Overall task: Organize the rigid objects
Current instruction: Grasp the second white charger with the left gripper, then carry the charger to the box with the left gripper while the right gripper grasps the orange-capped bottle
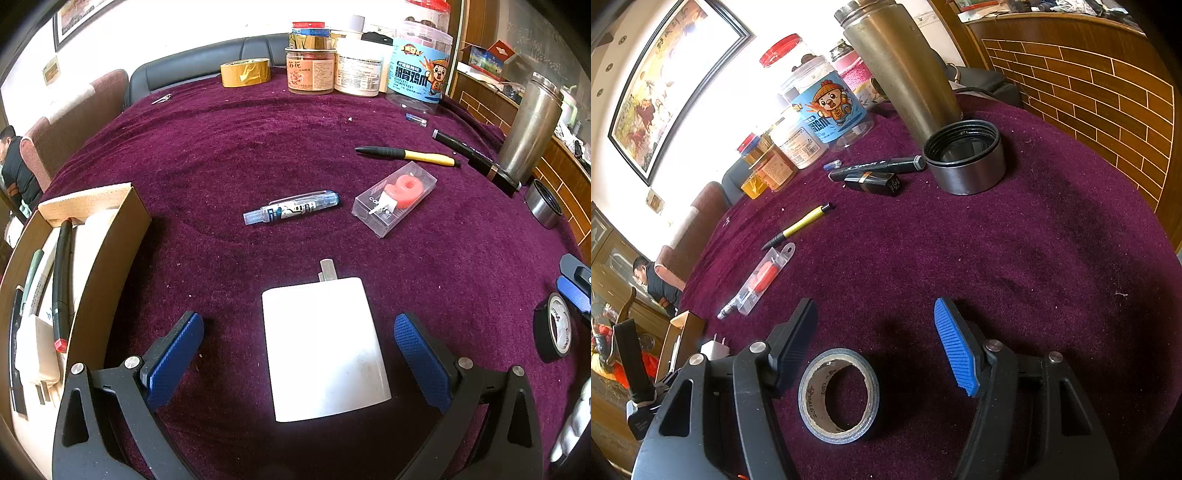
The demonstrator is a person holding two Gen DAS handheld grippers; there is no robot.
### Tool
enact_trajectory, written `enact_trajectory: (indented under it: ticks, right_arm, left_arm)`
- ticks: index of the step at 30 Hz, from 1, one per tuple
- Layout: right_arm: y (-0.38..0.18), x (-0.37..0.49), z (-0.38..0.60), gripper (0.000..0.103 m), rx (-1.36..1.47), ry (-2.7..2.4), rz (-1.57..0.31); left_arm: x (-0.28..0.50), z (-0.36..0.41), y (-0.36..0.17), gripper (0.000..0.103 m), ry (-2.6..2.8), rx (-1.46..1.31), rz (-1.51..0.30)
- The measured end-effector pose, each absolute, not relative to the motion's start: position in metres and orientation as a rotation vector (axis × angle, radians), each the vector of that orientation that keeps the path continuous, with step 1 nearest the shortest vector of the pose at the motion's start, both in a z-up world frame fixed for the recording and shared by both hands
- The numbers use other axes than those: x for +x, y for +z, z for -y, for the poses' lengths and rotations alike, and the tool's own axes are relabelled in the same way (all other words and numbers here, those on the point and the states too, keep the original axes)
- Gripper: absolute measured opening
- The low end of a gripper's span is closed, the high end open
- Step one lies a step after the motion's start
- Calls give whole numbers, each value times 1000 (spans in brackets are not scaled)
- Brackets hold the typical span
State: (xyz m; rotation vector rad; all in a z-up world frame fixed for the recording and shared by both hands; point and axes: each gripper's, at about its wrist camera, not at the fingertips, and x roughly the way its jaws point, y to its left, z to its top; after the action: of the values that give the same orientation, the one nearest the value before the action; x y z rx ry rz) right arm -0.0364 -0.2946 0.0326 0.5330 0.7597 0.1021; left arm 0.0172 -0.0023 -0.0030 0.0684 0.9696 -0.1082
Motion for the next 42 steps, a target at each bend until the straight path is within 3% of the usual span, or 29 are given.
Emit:
enact_trajectory:
  ticks: [15, 17, 19, 21, 23, 27, 30, 34, 42]
  right_arm:
    - [32, -37, 294, 67, 532, 101, -759]
    - [32, -37, 294, 67, 532, 102, -759]
    - [33, -37, 294, 69, 532, 105, -758]
    - [33, -36, 294, 69, 532, 108, -758]
    - [33, -36, 294, 69, 532, 109, -758]
    - [33, -35, 293, 70, 530, 108, -758]
    - [34, -32, 292, 80, 515, 135, -762]
    - [46, -35, 269, 72, 356, 52, -841]
    - [67, -112, 175, 69, 192, 309, -921]
  left_arm:
    - [17, 2, -3, 101, -109, 65, -967]
    - [15, 1, -1, 95, -113, 60, -956]
    - [10, 2, 4, 63, -138, 65, -922]
    - [6, 8, 6, 48, -182, 88, -905]
    - [4, 11, 7, 41, -207, 103, -904]
    - [0, 8, 12, 40, -256, 83, -928]
    - [-12, -4, 24, 40, -286, 24, -929]
    - [-40, -28, 52, 40, -322, -40, -872]
    - [-86, -98, 82, 40, -337, -164, -812]
